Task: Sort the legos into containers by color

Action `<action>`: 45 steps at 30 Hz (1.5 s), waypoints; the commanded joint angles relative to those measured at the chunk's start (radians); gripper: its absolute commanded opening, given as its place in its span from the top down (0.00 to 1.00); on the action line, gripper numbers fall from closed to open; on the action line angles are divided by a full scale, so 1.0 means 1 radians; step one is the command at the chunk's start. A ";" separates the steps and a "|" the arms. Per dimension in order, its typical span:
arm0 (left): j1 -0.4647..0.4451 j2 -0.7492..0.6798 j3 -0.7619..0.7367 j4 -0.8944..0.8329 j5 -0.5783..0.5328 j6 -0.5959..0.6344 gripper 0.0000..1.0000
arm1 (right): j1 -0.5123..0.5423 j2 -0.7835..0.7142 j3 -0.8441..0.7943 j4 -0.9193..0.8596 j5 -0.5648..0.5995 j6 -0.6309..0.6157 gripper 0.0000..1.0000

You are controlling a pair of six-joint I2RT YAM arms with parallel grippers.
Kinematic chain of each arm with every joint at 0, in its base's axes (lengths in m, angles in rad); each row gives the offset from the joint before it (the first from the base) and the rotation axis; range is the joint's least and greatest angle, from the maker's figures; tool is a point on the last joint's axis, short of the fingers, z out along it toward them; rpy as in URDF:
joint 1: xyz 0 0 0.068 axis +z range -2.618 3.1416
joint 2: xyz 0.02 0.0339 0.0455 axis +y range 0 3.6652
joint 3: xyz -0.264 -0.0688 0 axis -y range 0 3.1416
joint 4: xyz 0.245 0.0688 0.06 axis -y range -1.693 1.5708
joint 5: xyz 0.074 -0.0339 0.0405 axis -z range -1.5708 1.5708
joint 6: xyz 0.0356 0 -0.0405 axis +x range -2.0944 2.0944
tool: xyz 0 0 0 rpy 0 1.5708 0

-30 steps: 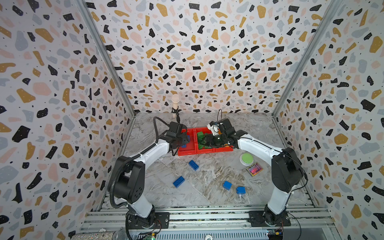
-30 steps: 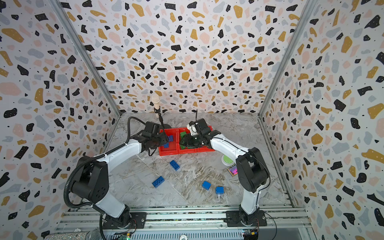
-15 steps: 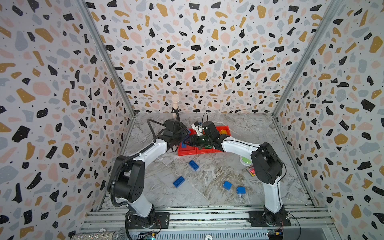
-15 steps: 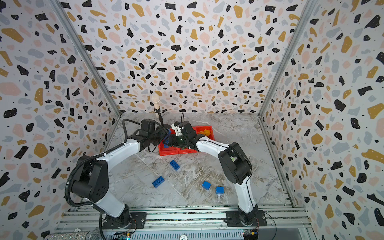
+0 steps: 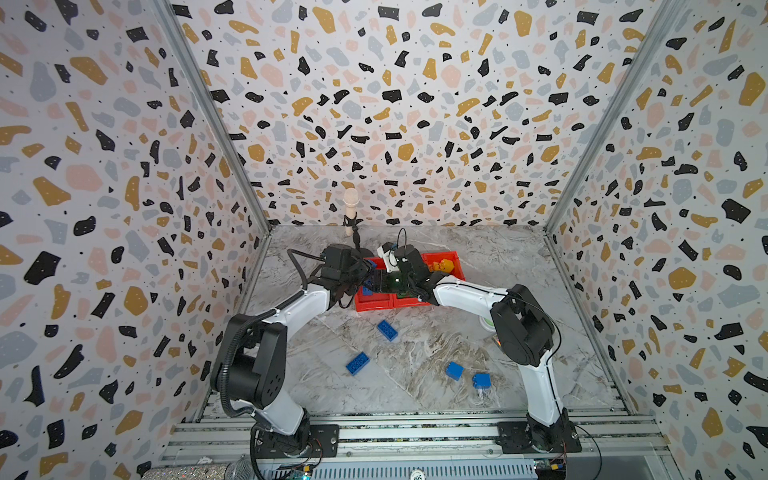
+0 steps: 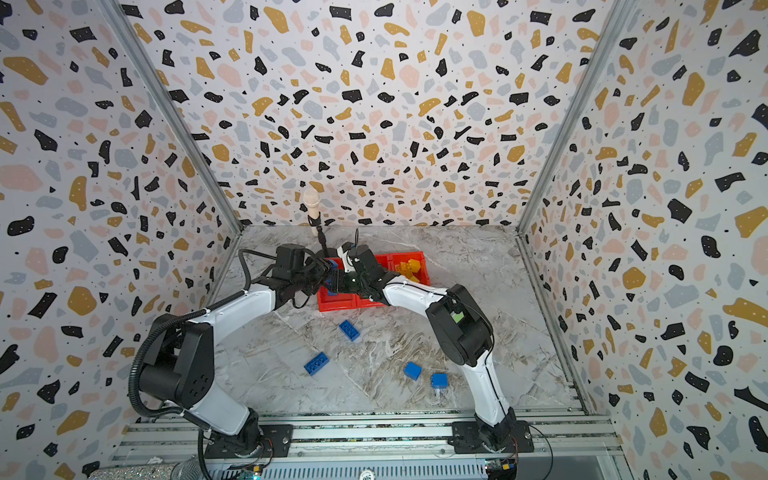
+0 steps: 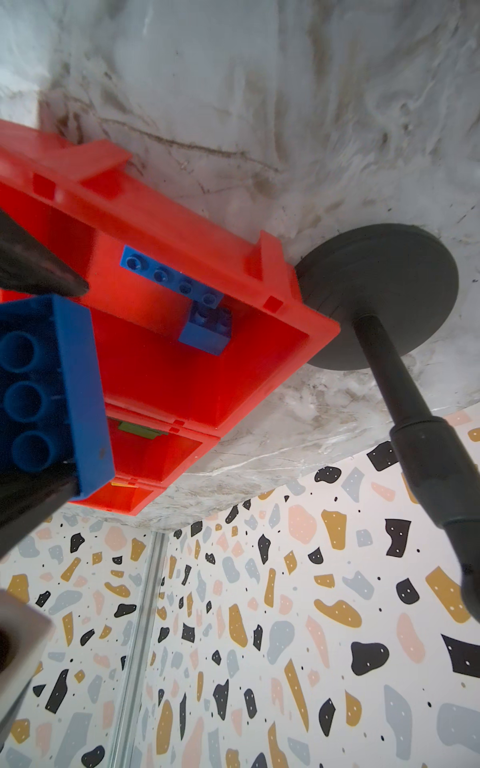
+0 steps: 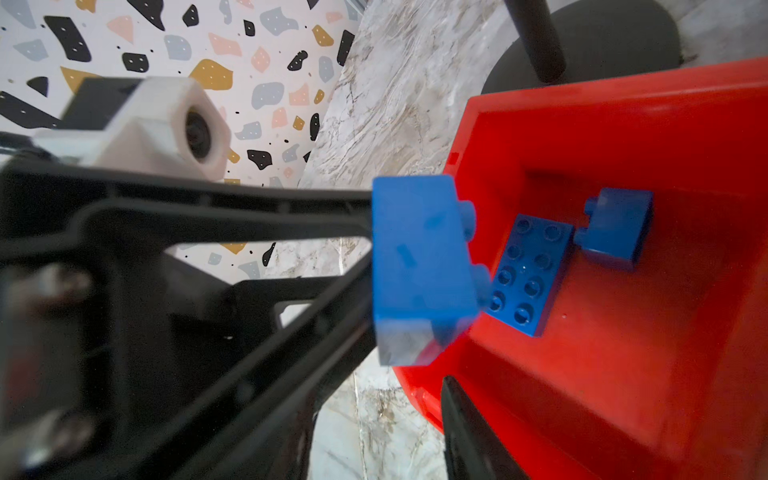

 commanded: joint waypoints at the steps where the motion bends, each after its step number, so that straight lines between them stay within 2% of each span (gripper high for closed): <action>1: -0.011 -0.030 -0.017 0.001 0.061 -0.014 0.35 | 0.001 -0.017 0.024 0.071 0.054 0.002 0.56; 7: -0.011 -0.050 -0.035 -0.048 0.065 -0.008 0.35 | 0.001 -0.034 -0.028 0.113 0.128 0.018 0.61; 14: 0.000 -0.062 -0.044 -0.149 0.066 0.039 0.35 | 0.000 0.021 0.035 0.031 0.139 0.044 0.68; 20: 0.018 -0.060 -0.037 -0.163 0.072 0.053 0.30 | -0.006 0.068 0.103 -0.081 0.165 0.054 0.72; 22: 0.020 -0.052 -0.023 -0.164 0.080 0.059 0.26 | -0.010 0.080 0.109 -0.086 0.148 0.064 0.70; 27: 0.025 -0.045 -0.006 -0.167 0.084 0.069 0.25 | -0.005 0.072 0.124 -0.087 0.127 0.025 0.62; 30: 0.032 -0.050 -0.003 -0.168 0.086 0.074 0.25 | -0.004 0.056 0.136 -0.103 0.121 -0.005 0.52; 34: 0.037 -0.079 -0.001 -0.204 0.073 0.105 0.25 | -0.004 0.016 0.140 -0.130 0.117 -0.026 0.49; 40: 0.038 -0.224 -0.062 -0.345 -0.039 0.262 0.25 | -0.002 -0.065 0.137 -0.259 0.109 -0.082 0.44; 45: 0.028 -0.411 -0.196 -0.448 -0.152 0.417 0.25 | -0.002 -0.209 -0.010 -0.285 0.084 -0.098 0.40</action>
